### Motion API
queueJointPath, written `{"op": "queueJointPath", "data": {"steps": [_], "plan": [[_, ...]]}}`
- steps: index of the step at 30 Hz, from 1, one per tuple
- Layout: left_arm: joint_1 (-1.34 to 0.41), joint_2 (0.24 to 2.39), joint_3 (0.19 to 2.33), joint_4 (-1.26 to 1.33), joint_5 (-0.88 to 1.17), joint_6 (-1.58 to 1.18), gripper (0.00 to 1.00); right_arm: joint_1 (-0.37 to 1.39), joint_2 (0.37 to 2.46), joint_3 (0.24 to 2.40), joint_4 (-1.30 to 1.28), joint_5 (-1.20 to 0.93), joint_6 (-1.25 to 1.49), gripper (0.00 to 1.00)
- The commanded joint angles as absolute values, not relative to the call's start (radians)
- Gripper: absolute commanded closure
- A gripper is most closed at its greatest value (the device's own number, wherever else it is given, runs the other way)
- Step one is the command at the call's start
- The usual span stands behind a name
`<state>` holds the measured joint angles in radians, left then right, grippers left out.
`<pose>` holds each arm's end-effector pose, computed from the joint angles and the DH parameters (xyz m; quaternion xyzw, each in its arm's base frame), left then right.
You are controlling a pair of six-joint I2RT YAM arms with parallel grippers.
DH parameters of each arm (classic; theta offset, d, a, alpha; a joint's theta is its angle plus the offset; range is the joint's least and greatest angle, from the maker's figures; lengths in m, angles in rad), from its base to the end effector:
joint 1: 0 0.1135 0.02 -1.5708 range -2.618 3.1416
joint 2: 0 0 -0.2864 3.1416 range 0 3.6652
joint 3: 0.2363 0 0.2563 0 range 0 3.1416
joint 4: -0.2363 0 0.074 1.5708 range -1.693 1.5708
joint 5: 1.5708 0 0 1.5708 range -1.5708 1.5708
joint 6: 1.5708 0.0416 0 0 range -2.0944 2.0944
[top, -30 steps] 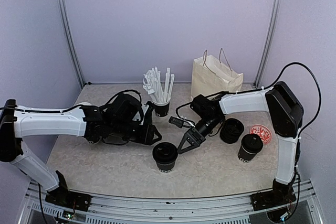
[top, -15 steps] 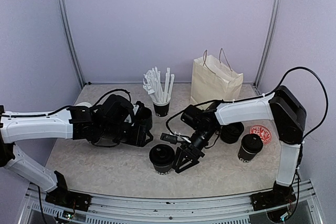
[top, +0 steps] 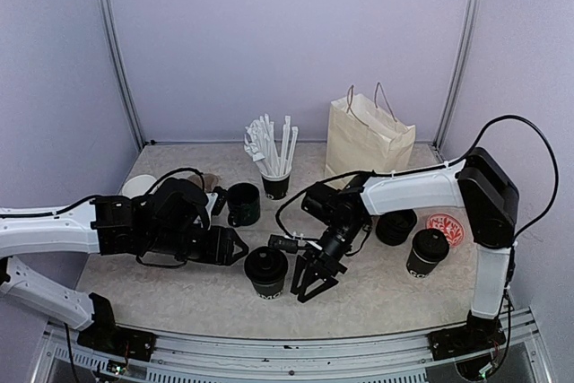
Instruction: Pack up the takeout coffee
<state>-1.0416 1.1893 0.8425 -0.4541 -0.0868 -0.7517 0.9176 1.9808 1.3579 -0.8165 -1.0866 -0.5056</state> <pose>0.1285 -0.2127 0.2682 0.1176 0.9186 -0.2680 0.2656 0.2040 0.3272 0.1870 0.5835 -0.6247 -0.5164 0.0505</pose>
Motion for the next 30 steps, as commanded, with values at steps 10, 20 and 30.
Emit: {"op": "queueJointPath", "data": {"steps": [10, 20, 30], "plan": [[-1.063, 1.131, 0.703, -0.375, 0.104, -0.902, 0.44, 0.757, 1.986, 1.486, -0.793, -0.909, -0.358, 0.57], [-1.045, 1.212, 0.719, -0.335, 0.131, -0.855, 0.44, 0.746, 2.085, 1.584, -0.808, -0.956, -0.316, 0.53], [-1.008, 1.238, 0.702, -0.323, 0.142, -0.828, 0.45, 0.755, 2.117, 1.617, -0.831, -1.028, -0.321, 0.51]]}}
